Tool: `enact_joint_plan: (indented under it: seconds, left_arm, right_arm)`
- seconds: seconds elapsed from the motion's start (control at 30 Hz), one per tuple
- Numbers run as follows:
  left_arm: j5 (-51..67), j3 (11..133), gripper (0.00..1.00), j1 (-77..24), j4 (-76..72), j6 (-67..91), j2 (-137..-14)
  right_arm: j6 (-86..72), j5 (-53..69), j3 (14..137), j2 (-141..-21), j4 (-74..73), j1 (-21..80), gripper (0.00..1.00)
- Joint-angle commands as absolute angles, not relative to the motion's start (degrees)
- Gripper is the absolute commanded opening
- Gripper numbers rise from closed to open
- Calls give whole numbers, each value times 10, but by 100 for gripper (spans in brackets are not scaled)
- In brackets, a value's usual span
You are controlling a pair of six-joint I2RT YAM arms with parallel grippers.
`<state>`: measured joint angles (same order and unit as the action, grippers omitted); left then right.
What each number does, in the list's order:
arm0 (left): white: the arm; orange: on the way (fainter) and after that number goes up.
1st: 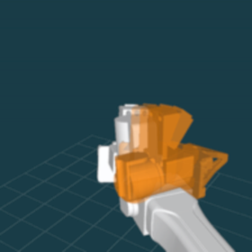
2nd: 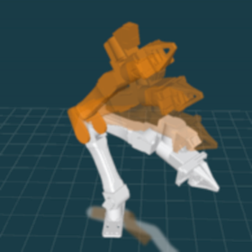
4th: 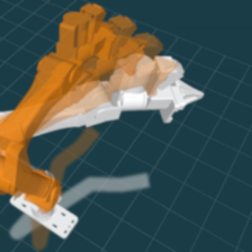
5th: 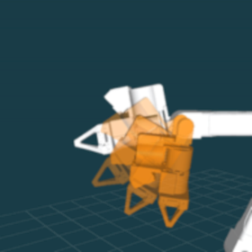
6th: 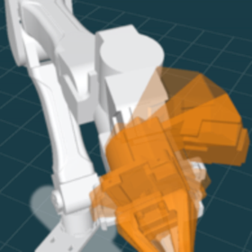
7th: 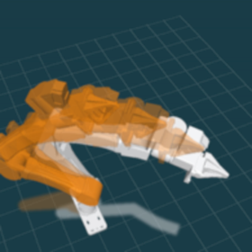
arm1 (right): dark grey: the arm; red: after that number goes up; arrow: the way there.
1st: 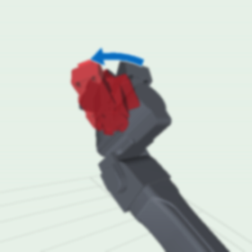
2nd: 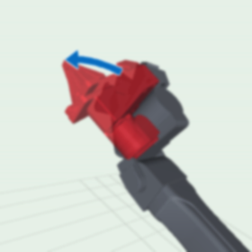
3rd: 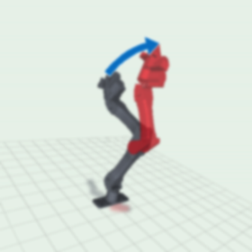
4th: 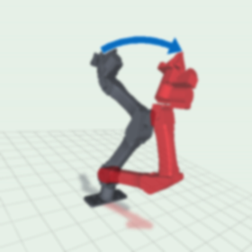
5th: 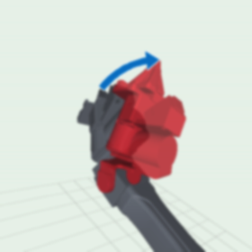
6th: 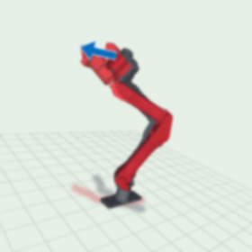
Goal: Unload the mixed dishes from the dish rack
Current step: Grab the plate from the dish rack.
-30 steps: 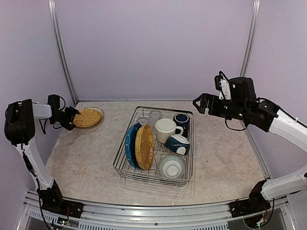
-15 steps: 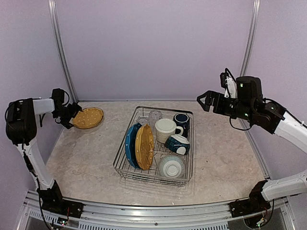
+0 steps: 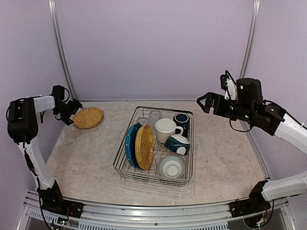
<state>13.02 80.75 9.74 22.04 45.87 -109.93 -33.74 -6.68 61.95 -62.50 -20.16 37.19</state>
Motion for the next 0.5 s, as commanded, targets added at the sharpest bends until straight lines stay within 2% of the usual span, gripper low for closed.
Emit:
enact_joint_plan:
  seconds: [0.0, 0.1, 0.47]
  left_arm:
    - [110, 828, 99, 87, 248, 432, -1099]
    - [95, 828, 99, 73, 272, 412, -1067]
    - [263, 744, 99, 52, 287, 410, -881]
  right_arm:
    - [-346, -56, 606, -610, -194, 365, 100]
    - [-345, -43, 608, -622, -196, 366, 100]
    - [-391, 71, 626, -725, -135, 398, 100]
